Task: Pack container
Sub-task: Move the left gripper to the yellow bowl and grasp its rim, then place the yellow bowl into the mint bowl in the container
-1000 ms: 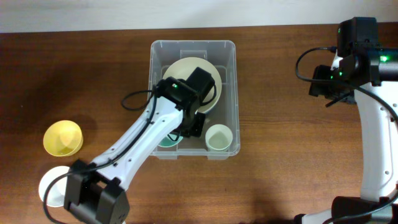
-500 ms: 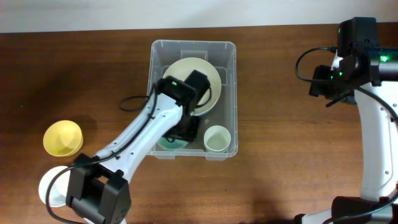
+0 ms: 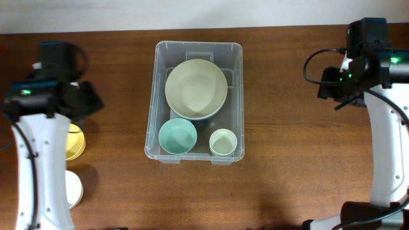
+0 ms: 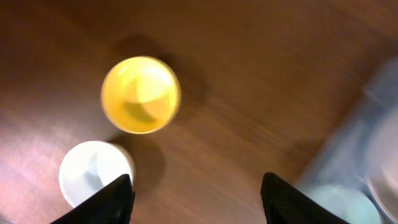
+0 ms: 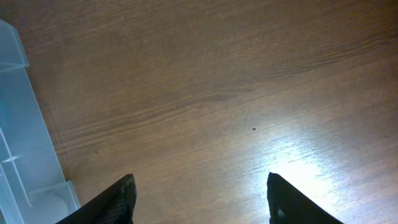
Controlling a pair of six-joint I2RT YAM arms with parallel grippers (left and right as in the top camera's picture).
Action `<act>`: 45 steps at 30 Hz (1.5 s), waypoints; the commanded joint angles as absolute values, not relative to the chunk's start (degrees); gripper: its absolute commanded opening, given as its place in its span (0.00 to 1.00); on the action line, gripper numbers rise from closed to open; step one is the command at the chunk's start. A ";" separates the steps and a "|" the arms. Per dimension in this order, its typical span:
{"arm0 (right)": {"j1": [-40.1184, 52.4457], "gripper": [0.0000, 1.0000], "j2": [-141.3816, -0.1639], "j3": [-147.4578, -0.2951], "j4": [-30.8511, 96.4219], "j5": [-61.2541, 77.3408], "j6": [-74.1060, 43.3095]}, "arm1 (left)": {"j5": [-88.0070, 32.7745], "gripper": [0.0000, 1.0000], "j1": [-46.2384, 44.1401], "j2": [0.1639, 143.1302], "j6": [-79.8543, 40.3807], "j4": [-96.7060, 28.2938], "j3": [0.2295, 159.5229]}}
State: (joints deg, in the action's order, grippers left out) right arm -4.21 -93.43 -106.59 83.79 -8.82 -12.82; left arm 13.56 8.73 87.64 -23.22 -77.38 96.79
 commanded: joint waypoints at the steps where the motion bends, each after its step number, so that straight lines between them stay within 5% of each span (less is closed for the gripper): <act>1: -4.62 0.63 -92.29 -106.30 83.77 -9.72 -12.29 | 11.40 0.67 14.66 92.62 -22.20 -76.14 93.36; 12: -4.62 0.63 -92.29 -106.30 83.85 -9.69 -12.29 | 7.25 0.67 18.24 113.03 -20.93 -70.26 89.97; 19: -4.62 0.63 -92.29 -106.30 84.05 -9.69 -12.29 | 7.33 0.56 18.28 120.99 -20.93 -68.47 89.97; 23: -4.62 0.63 -92.29 -106.30 84.05 -9.72 -12.29 | 7.51 0.37 18.28 121.62 -20.93 -67.77 89.97; 28: -4.62 0.63 -92.29 -106.30 84.03 -9.72 -12.29 | 7.49 0.01 18.22 121.58 -20.91 -68.34 90.17; 37: -4.62 0.63 -92.29 -106.30 83.99 -9.72 -12.29 | 7.46 0.01 12.95 115.55 -20.03 -75.81 99.18; 45: -4.62 0.63 -92.29 -106.30 83.99 -9.74 -12.29 | 7.29 0.01 -1.02 100.25 -19.81 -77.82 108.09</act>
